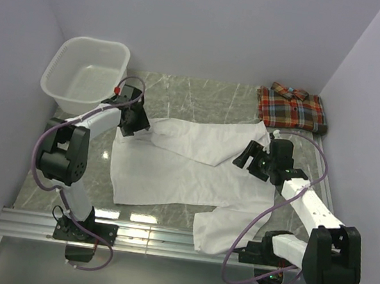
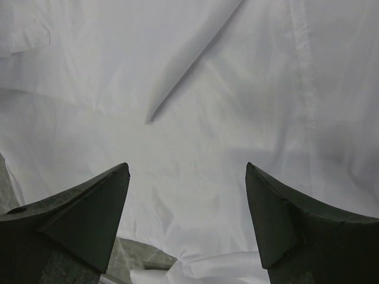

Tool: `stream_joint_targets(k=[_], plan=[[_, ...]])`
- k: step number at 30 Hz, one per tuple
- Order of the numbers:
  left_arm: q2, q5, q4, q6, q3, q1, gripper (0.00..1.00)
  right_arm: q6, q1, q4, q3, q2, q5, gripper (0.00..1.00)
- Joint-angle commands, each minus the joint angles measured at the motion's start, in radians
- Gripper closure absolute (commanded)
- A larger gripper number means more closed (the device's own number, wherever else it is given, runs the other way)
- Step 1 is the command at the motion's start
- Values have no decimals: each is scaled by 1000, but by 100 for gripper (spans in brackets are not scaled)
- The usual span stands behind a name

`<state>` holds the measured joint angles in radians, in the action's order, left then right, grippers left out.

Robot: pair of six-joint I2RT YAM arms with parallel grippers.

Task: Fold and stack the long sleeve shirts
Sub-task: Fold the shirt

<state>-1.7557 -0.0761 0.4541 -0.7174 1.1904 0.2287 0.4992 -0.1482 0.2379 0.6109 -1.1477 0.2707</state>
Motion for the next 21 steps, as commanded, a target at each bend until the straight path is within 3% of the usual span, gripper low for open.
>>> stream_joint_targets(k=[1,14,20,21], plan=[[-19,12,-89,30,-5,0,36,-25,-7,-31,-19,29,-4,14],[-169,-67,-78,36,38,4,37,-59,-13,-38,-33,57,25,15],[-203,-99,-57,35,41,27,46,-59,-16,-41,-36,54,33,15],[-205,-99,-55,30,40,27,51,-59,-17,-40,-36,58,32,15]])
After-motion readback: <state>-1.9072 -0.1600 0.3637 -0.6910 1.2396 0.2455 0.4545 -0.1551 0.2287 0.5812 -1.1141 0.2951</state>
